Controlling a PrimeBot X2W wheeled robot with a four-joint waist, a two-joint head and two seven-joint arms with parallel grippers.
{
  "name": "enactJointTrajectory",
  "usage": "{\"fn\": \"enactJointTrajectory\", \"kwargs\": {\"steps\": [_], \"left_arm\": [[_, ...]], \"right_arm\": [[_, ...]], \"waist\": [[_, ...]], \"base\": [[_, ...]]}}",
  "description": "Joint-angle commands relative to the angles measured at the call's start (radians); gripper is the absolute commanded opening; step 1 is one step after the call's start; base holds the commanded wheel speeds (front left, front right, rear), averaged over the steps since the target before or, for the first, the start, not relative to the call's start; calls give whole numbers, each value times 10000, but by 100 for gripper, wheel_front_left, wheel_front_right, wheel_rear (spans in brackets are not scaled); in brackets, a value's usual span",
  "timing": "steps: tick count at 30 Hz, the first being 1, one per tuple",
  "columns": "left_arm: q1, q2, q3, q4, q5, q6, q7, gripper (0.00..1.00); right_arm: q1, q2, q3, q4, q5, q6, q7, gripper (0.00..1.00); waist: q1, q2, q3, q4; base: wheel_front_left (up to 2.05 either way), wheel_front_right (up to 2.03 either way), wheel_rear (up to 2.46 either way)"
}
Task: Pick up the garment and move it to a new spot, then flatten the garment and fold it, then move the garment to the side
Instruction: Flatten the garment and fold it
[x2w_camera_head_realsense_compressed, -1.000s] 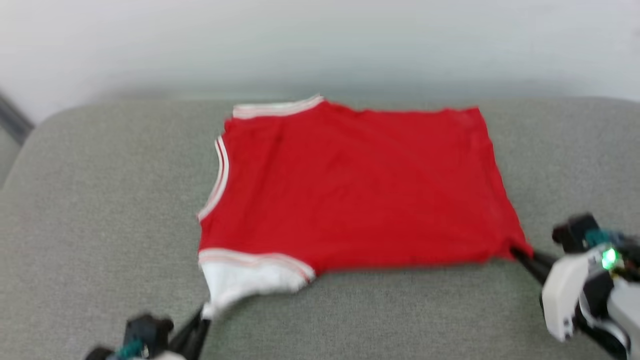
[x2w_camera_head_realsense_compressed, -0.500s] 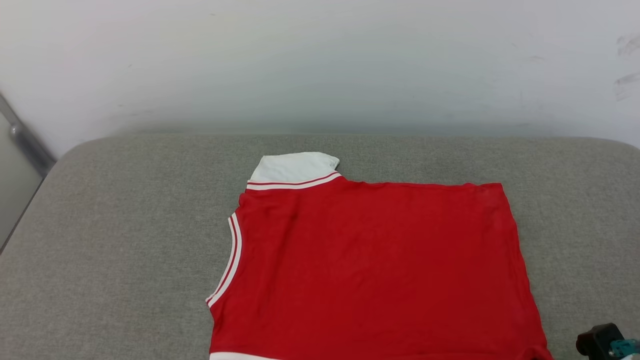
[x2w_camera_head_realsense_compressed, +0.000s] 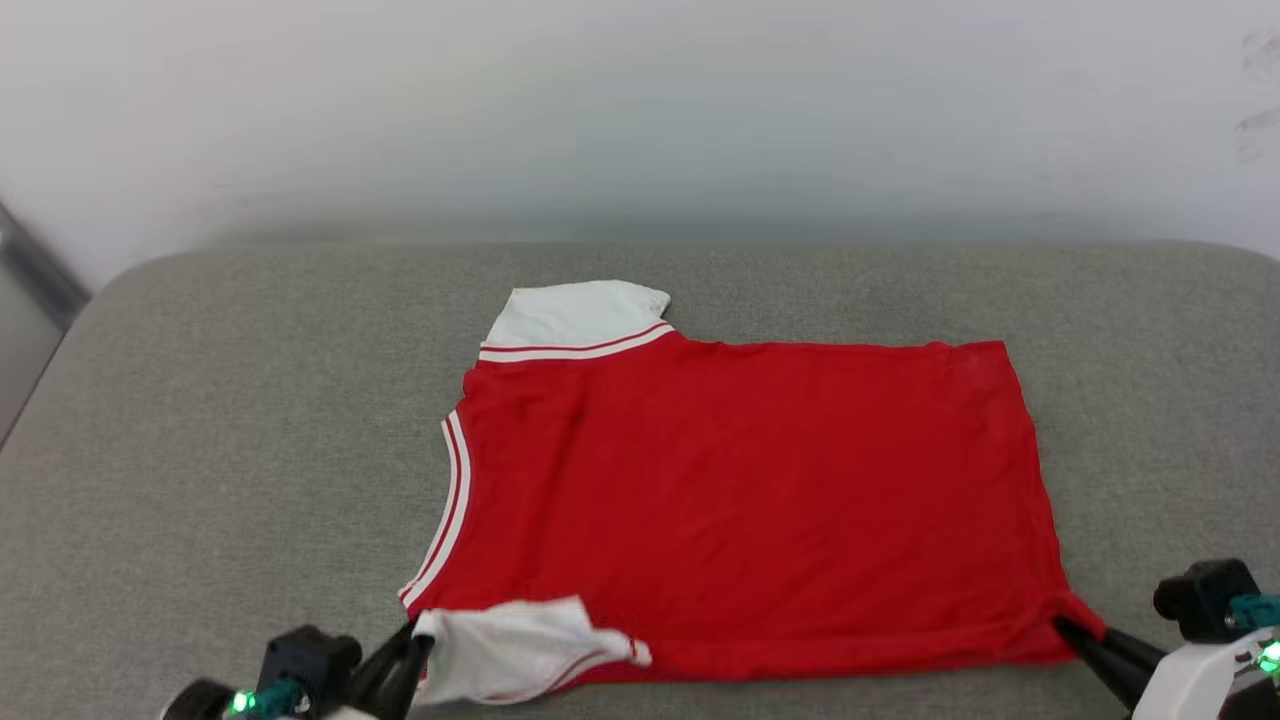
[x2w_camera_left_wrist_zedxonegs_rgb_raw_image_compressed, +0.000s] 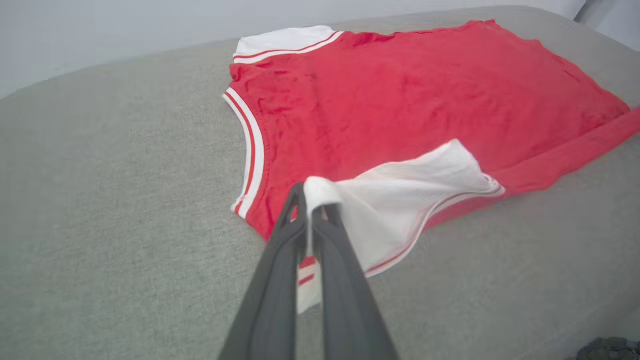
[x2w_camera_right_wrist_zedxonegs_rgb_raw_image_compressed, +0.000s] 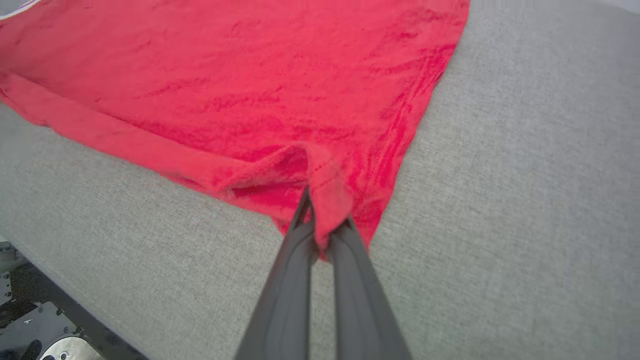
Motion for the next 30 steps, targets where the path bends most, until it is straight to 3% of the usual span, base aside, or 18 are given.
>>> {"fn": "enactJointTrajectory", "kwargs": {"steps": [1, 12, 22, 30], "left_arm": [[-480, 10, 57, 37, 195, -84, 79, 0], [-3455, -131, 249, 1428, 628, -1283, 514, 0], [-4761, -956, 156, 3990, 503, -2096, 165, 0], [-4945, -1686, -284, 5929, 317, -2799, 187, 0]], "right_arm": [[-188, 103, -217, -168, -89, -7, 101, 0], [-1332, 482, -1223, -1036, -652, -7, 1093, 0], [-2936, 985, -539, 165, -843, -7, 1443, 0], [-3403, 1163, 219, 1078, -587, -7, 1191, 0]], "waist": [[0, 0, 270, -110], [0, 0, 1803, -581], [0, 0, 2885, -733], [0, 0, 2977, -717]], "base": [[0, 0, 0], [0, 0, 0], [0, 0, 0], [0, 0, 0]]}}
